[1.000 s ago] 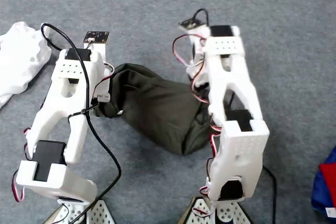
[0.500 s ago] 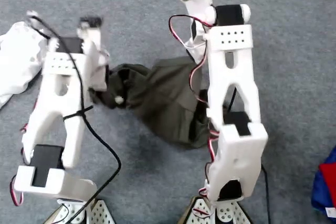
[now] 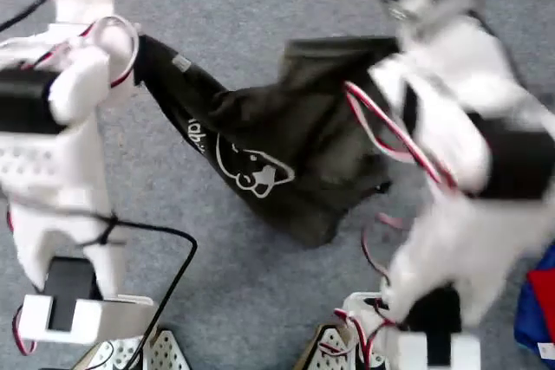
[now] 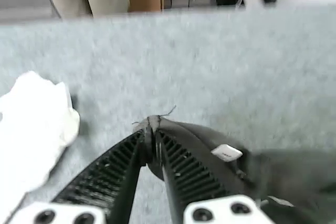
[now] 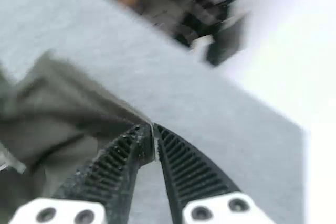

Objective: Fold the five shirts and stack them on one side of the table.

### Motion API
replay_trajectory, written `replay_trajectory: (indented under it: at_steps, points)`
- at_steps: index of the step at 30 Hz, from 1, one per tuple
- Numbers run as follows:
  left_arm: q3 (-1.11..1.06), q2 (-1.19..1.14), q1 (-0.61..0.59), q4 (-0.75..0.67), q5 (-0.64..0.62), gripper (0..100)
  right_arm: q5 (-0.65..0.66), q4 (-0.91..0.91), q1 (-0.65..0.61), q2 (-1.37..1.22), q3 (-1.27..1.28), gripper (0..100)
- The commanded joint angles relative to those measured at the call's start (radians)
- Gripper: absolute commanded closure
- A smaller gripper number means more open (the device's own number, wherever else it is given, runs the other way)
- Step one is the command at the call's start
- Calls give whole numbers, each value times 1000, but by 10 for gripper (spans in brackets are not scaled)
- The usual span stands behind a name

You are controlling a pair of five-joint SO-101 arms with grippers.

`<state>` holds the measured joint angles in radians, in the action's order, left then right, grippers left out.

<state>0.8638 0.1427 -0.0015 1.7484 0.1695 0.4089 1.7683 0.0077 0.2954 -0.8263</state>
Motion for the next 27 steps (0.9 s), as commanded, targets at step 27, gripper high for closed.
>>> replay_trajectory:
  at_steps: [27]
  points:
    - [-15,673,-17,11,12,980,2,-517,410,378,-176,994]
